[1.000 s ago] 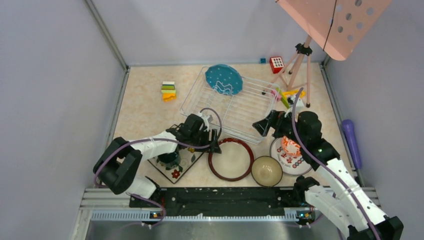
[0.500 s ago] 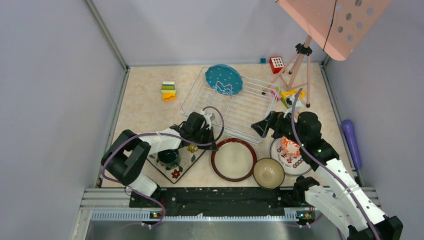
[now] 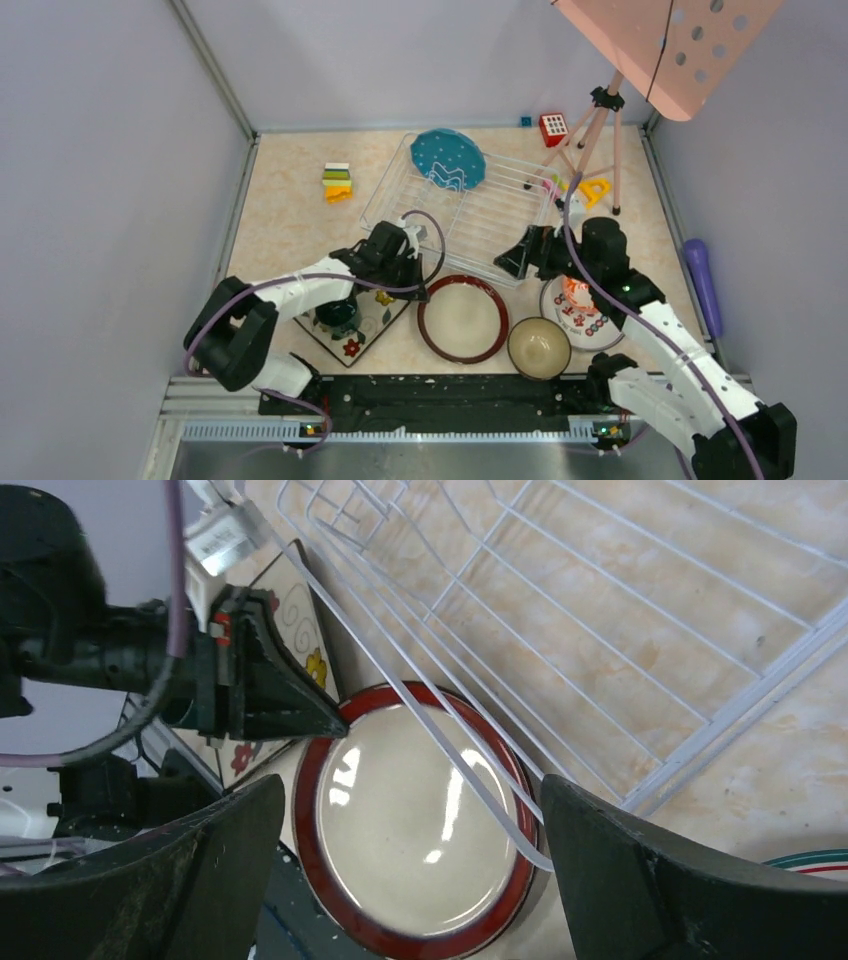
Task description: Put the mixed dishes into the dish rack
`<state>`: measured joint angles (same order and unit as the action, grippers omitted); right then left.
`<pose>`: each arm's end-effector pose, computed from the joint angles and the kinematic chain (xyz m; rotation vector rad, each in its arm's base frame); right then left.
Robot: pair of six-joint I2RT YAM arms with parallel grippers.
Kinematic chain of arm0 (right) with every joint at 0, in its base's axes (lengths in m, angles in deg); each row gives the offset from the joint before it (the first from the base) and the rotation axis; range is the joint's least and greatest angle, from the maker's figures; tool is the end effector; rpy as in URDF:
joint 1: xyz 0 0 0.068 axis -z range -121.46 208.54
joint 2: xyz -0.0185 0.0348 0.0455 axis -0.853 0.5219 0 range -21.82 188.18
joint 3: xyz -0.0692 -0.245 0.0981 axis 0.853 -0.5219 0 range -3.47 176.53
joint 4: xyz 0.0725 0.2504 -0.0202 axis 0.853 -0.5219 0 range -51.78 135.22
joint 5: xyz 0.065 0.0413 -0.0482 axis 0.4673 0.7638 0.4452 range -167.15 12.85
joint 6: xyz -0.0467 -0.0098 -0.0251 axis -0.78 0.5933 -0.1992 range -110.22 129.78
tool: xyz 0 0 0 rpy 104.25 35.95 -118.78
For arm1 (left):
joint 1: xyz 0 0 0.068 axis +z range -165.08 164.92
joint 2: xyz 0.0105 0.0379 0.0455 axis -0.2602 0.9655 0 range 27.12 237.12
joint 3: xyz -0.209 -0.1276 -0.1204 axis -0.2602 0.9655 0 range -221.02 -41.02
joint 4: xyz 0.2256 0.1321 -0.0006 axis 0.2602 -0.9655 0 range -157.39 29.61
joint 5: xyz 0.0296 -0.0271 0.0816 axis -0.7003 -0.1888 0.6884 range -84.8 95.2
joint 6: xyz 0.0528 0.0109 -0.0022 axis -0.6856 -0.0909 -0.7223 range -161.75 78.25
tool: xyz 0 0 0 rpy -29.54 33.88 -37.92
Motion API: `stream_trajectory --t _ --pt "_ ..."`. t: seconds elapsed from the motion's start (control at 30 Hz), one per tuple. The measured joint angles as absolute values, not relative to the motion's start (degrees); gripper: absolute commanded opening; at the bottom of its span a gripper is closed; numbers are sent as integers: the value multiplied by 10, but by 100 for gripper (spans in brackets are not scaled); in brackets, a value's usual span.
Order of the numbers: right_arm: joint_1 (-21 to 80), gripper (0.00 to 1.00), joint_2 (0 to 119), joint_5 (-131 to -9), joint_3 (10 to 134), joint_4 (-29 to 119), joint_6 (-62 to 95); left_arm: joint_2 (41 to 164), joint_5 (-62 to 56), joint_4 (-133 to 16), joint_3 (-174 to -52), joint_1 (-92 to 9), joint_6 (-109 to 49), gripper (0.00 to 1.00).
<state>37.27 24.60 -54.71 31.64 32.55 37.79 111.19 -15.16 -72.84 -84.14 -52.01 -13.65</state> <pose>0.1699 0.0808 0.2721 -0.1443 2.0759 0.9310 0.2173 -0.1787 0.1747 0.3616 2.6345 -0.8738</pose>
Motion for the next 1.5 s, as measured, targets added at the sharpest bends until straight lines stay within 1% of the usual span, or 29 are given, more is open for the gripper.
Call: stream_trajectory --t 0.2,0.3,0.4,0.57,0.7,0.77,0.87,1.03,1.17,1.27,1.5 --pt "373 92 297 -505 316 317 367 1034 -107 -800 -841 -520 -144 0" --pt "367 92 312 -482 317 323 362 996 -85 -837 -842 -520 -150 0" --pt "339 92 346 -468 320 329 348 960 -61 -874 -845 -520 -160 0" --pt "316 91 383 -459 328 352 342 919 -8 -945 -875 -520 -166 0" --pt "313 91 388 -457 328 360 343 893 16 -963 -887 -518 -164 0" --pt "313 93 388 -457 329 360 343 885 23 -965 -888 -518 -163 0" --pt "312 95 381 -468 330 357 343 884 28 -969 -888 -518 -163 0" --pt "310 95 335 -526 343 338 336 872 29 -993 -893 -517 -164 0" --pt "310 95 322 -555 377 333 327 868 19 -1051 -946 -516 -179 0" --pt "310 95 332 -544 393 336 323 868 4 -1077 -983 -515 -192 0" --pt "309 95 400 -467 422 354 321 850 -25 -1103 -1030 -501 -199 0"
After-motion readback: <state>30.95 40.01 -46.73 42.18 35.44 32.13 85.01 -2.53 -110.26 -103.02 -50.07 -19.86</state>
